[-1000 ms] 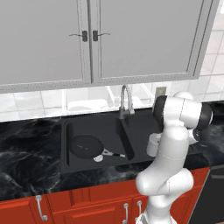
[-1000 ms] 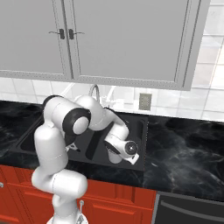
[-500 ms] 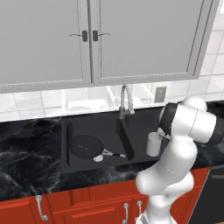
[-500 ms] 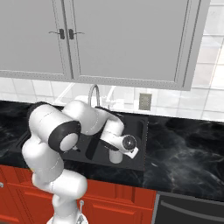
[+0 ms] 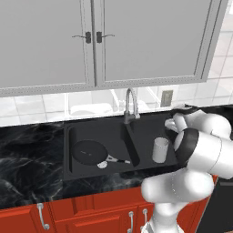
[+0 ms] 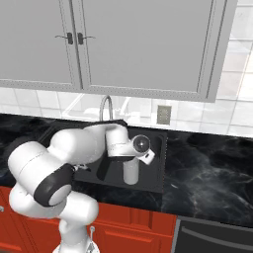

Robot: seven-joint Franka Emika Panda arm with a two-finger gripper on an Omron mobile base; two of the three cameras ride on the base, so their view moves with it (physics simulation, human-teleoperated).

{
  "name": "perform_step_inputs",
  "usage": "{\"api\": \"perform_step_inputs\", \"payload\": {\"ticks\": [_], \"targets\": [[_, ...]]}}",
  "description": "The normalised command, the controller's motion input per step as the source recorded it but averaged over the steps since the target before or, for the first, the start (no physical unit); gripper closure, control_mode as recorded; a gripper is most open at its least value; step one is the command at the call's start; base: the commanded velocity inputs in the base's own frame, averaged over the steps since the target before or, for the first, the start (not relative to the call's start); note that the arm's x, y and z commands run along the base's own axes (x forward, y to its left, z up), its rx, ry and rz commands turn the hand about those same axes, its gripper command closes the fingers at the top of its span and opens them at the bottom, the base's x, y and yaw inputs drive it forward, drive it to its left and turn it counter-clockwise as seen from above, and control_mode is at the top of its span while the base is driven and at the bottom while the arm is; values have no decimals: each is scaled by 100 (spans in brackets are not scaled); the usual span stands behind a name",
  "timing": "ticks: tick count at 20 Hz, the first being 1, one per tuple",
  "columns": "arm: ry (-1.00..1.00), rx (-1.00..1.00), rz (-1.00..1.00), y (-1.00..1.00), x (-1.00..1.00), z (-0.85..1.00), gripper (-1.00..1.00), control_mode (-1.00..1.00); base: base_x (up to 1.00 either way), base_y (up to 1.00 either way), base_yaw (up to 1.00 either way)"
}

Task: Place the pan in the left basin and the glass cup in the right basin of the sink.

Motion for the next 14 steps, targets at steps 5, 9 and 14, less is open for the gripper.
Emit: {"api": "perform_step_inputs", "payload": {"ticks": [5, 9, 14], "targets": [[7, 0, -9, 0, 0, 61, -100, -100, 0, 0, 0], [11, 0, -9, 0, 0, 41, -100, -100, 0, 0, 0], [11, -3, -5, 0, 0, 21, -100, -100, 0, 0, 0]]}}
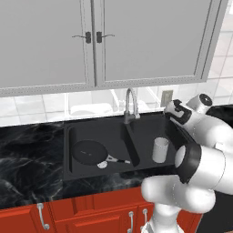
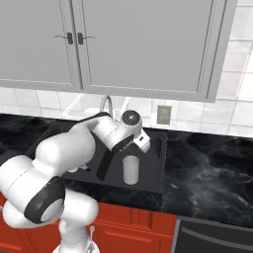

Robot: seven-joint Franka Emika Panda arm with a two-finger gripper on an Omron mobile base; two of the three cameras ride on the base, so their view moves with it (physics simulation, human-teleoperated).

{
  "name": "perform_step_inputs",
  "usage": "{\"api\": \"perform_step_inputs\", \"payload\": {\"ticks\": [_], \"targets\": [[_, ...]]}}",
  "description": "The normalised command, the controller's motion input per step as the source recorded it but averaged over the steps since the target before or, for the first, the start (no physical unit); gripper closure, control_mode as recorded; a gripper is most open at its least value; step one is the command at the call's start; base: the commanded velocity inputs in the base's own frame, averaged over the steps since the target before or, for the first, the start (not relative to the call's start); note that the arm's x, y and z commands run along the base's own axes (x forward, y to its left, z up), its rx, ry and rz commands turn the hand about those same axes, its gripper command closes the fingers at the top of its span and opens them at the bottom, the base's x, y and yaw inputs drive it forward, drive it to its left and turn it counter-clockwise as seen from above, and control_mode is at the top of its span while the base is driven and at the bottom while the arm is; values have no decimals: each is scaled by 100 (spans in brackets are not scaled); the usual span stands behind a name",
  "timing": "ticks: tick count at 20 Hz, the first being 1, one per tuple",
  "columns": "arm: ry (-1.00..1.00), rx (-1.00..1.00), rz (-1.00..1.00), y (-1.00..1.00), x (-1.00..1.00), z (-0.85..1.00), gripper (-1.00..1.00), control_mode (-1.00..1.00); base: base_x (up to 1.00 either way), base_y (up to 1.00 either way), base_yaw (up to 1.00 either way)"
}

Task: Place the pan in the left basin and the glass cup in the right basin of the sink.

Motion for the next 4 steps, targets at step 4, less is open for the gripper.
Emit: {"api": "perform_step_inputs", "payload": {"ticks": [4], "targets": [[9, -6, -1, 0, -6, 11, -100, -100, 0, 0, 0]]}}
